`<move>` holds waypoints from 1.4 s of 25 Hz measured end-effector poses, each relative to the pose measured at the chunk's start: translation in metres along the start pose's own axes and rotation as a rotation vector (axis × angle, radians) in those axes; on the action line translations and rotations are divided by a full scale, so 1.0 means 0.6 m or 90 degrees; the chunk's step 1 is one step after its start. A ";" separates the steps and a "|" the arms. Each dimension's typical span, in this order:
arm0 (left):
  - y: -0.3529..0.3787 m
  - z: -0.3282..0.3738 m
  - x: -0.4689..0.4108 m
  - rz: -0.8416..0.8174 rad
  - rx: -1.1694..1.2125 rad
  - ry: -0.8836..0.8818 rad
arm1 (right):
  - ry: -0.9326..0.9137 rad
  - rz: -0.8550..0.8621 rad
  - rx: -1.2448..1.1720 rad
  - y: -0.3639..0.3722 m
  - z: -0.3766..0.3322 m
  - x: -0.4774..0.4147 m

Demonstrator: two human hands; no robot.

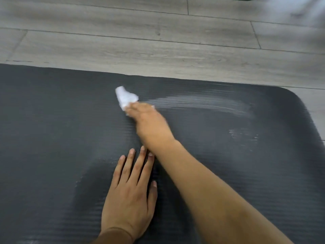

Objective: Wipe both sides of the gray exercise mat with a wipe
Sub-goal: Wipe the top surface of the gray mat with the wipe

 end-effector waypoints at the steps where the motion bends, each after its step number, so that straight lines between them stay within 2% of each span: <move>1: -0.001 0.000 -0.001 0.004 0.003 0.001 | -0.071 -0.058 0.042 0.015 -0.025 -0.010; 2: -0.003 -0.001 -0.001 0.009 0.008 -0.001 | -0.092 -0.059 0.071 0.000 -0.004 -0.019; 3: -0.004 -0.001 -0.001 0.014 0.012 -0.004 | -0.043 -0.014 0.099 -0.036 0.045 -0.021; 6: -0.007 -0.001 -0.001 0.019 0.014 -0.011 | 0.354 0.226 0.160 -0.189 0.252 0.032; 7: -0.008 -0.001 -0.001 0.020 0.017 -0.010 | 0.451 0.266 0.160 -0.208 0.276 0.047; 8: -0.009 -0.001 -0.002 0.021 0.016 -0.008 | 0.482 0.284 0.138 -0.198 0.267 0.039; 9: -0.008 -0.001 -0.003 0.021 0.014 -0.007 | 0.442 0.274 0.080 -0.170 0.230 0.008; 11: -0.007 -0.001 -0.004 0.022 0.010 -0.004 | 0.227 0.126 -0.028 -0.071 0.112 -0.065; 13: -0.007 -0.001 -0.005 0.022 0.006 -0.001 | 0.024 -0.044 0.014 0.006 0.017 -0.075; 14: -0.006 -0.001 -0.005 0.018 0.006 0.001 | -0.013 -0.058 0.036 0.003 0.020 -0.061; 15: -0.005 -0.002 -0.004 0.012 0.006 0.000 | 0.003 -0.021 0.022 -0.026 0.053 -0.039; 17: -0.004 -0.004 -0.002 -0.004 0.005 -0.005 | 0.131 0.134 0.055 -0.129 0.170 0.054; 20: -0.002 -0.001 0.000 -0.023 0.000 -0.005 | 0.429 0.339 0.157 -0.302 0.330 0.256; 22: -0.001 -0.003 -0.003 -0.026 0.002 -0.007 | 0.585 0.436 0.074 -0.316 0.364 0.313; 23: 0.000 -0.003 -0.003 -0.028 -0.001 -0.011 | 0.604 0.474 0.018 -0.293 0.343 0.300; 24: 0.002 -0.003 -0.002 -0.030 -0.004 -0.013 | 0.540 0.466 -0.041 -0.258 0.301 0.257; 25: 0.002 -0.003 -0.001 -0.029 -0.005 -0.014 | 0.414 0.388 -0.070 -0.205 0.239 0.196; 27: 0.001 -0.002 0.000 -0.023 -0.002 -0.011 | 0.138 0.134 -0.042 -0.075 0.077 0.092; 28: 0.002 0.000 0.000 -0.021 -0.003 -0.007 | 0.049 0.023 -0.019 -0.027 0.015 0.067; 29: 0.002 0.000 0.000 -0.024 -0.007 -0.006 | -0.009 -0.042 0.016 -0.008 -0.019 0.055; 30: 0.002 -0.002 -0.001 -0.027 -0.009 -0.009 | -0.051 -0.055 0.044 -0.014 -0.016 0.052; 32: 0.002 -0.002 -0.002 -0.026 -0.012 -0.013 | -0.052 0.091 0.076 -0.089 0.052 0.091; 34: 0.000 -0.001 -0.001 -0.019 -0.012 -0.016 | 0.049 0.249 0.153 -0.187 0.140 0.160; 35: 0.000 0.000 -0.001 -0.016 -0.014 -0.016 | 0.134 0.262 0.204 -0.216 0.170 0.190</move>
Point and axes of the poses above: each hand's wrist, its own x-axis away from the middle knuckle, its own y-axis out of the palm, z = x × y, the point moved 9 cm from there along -x, towards the middle knuckle, and after that the axes turned 8 degrees about -x, right-handed, at the moved point
